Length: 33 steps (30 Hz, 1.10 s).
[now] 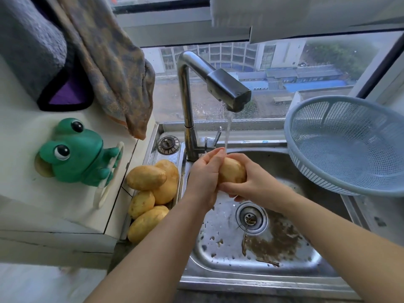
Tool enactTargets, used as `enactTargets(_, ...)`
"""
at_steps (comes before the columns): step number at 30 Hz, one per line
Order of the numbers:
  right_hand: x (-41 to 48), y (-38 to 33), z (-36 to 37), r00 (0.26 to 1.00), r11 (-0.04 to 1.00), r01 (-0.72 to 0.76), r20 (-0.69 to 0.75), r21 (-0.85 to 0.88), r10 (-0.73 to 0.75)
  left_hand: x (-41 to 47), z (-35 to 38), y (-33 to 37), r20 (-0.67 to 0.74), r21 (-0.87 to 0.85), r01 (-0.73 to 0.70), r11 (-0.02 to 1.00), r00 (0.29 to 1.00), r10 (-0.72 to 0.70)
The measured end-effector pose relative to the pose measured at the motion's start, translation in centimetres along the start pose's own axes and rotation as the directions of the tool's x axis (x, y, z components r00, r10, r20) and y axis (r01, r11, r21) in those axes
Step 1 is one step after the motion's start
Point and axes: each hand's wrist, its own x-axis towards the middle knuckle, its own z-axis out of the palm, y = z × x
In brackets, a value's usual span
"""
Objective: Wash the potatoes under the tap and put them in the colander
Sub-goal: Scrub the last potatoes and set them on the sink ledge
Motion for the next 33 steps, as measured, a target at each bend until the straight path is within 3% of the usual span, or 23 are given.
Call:
enactTargets(3,-0.2,0.0,-0.2,1.000,0.999,0.017,0.000,-0.047,-0.017,0.1,0.1,0.1,-0.015,-0.077,0.055,0.996,0.998,-0.056)
enactTargets(6,-0.2,0.0,-1.1,0.994,0.982,-0.092,0.073,0.166,0.081,-0.2,-0.5,0.8,0.145,-0.158,0.121,0.980,0.985,-0.098)
enactTargets(9,-0.1,-0.3,-1.6,0.981,0.902,-0.187,0.119,0.390,0.152,-0.5,-1.3,1.0,0.275,-0.242,0.151,0.959,0.958,-0.081)
enactTargets(13,-0.1,-0.8,-1.6,0.966,0.835,-0.253,0.177,0.489,0.189,-0.4,-1.6,0.6,0.354,-0.183,0.131,0.974,0.933,-0.059)
enactTargets(18,0.5,-0.9,-0.3,0.928,0.778,-0.344,0.068,0.526,0.365,-0.8,-0.3,-0.5,0.272,-0.009,-0.047,0.999,0.961,0.048)
enactTargets(22,0.4,-0.9,0.6,0.949,0.835,-0.278,-0.001,0.475,0.316,-0.5,0.9,-0.8,0.083,0.070,-0.163,0.984,0.984,0.157)
enactTargets(25,0.4,-1.0,0.7,0.954,0.856,-0.268,-0.003,0.442,0.300,-0.1,1.1,-0.6,-0.003,0.025,-0.099,0.995,0.995,0.100)
enactTargets(29,0.4,-1.1,-0.3,0.912,0.765,-0.385,0.086,0.516,0.401,0.1,-0.4,0.5,0.248,-0.041,0.129,0.991,0.962,-0.115)
enactTargets(33,0.5,-1.2,-0.7,0.885,0.705,-0.445,0.151,0.552,0.440,-0.2,-1.8,1.2,0.410,-0.013,0.156,0.988,0.902,-0.137)
